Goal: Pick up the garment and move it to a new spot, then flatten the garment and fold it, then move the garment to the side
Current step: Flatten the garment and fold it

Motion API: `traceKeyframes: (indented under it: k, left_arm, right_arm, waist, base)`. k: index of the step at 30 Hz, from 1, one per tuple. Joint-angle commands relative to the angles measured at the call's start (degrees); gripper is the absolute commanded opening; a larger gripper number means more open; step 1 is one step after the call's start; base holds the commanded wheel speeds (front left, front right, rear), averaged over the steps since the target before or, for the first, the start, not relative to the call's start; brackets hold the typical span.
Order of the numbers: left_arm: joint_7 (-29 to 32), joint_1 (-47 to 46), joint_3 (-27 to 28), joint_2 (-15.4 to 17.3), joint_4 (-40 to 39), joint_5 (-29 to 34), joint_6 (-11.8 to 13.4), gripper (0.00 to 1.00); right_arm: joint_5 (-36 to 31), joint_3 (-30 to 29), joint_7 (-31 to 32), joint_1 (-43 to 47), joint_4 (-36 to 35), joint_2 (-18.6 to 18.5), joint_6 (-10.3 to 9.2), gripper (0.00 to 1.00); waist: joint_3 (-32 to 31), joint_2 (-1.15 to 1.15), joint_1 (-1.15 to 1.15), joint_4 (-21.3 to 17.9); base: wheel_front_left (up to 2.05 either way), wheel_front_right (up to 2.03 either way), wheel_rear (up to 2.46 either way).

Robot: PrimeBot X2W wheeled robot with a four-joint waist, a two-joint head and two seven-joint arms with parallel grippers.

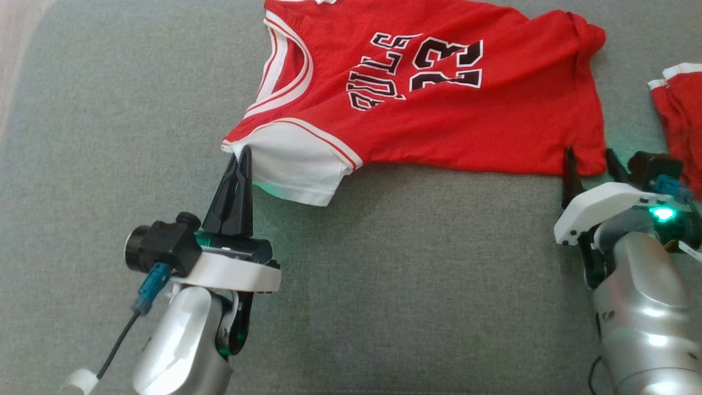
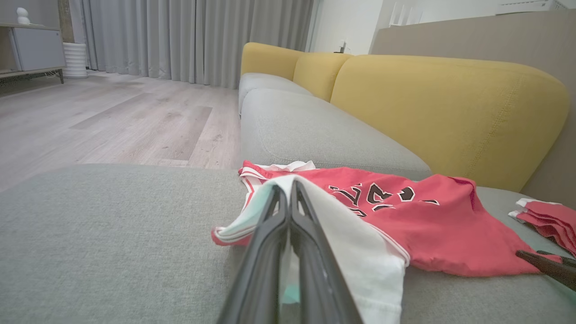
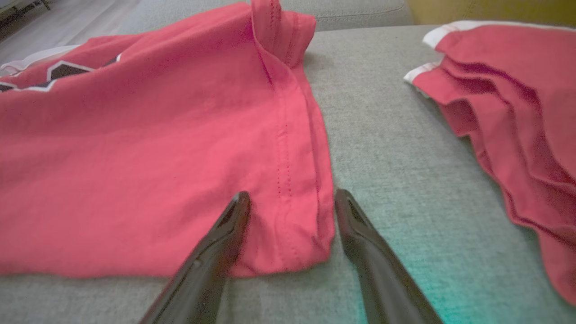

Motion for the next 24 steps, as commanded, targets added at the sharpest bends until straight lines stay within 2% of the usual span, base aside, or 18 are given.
traceKeyframes:
  k: [1,2,9,15,21,24]
  left_arm:
    - [-0.53,-1.15,2.13,0.71,-2.30,0.49,0.11,0.00]
    - [-0.53,-1.05,2.32,0.78,-2.38,0.44,0.22,0.00]
    - [-0.54,-0.01,4.12,1.19,-3.42,-0.35,0.38,0.00]
    - [-0.54,-0.53,5.52,2.13,-5.23,-1.60,-0.62,0.00]
    - [1.49,-6.60,8.37,4.06,-9.61,-3.17,-0.40,0.00]
    - [3.84,-11.30,10.40,3.92,-12.46,-6.13,-0.46,0.00]
  right_arm:
    - [-0.38,2.35,0.38,0.53,1.22,0.51,-0.04,0.33]
    - [-0.24,2.65,0.18,0.40,2.10,0.51,-0.04,0.00]
    - [4.52,6.72,-4.82,-0.72,5.27,0.51,-0.04,0.00]
    - [9.17,11.08,-8.07,-1.68,1.67,0.51,-0.04,0.00]
    - [13.09,16.60,-9.03,-3.40,-10.95,0.51,-0.04,0.00]
    - [12.96,19.29,-8.27,-4.62,-18.41,0.51,-0.04,0.00]
  waist:
    - [-0.32,0.00,0.00,-0.18]
    - [-0.57,0.00,0.00,-0.35]
    - [-3.50,0.00,0.00,-2.04]
    - [-6.13,0.00,0.00,-3.66]
    - [-9.56,0.00,0.00,-5.25]
    - [-11.58,0.00,0.00,-6.11]
  base:
    - [0.00,0.00,0.00]
    - [0.00,0.00,0.00]
    - [0.00,0.00,0.00]
    - [0.00,0.00,0.00]
    - [0.00,0.00,0.00]
    - [0.00,0.00,0.00]
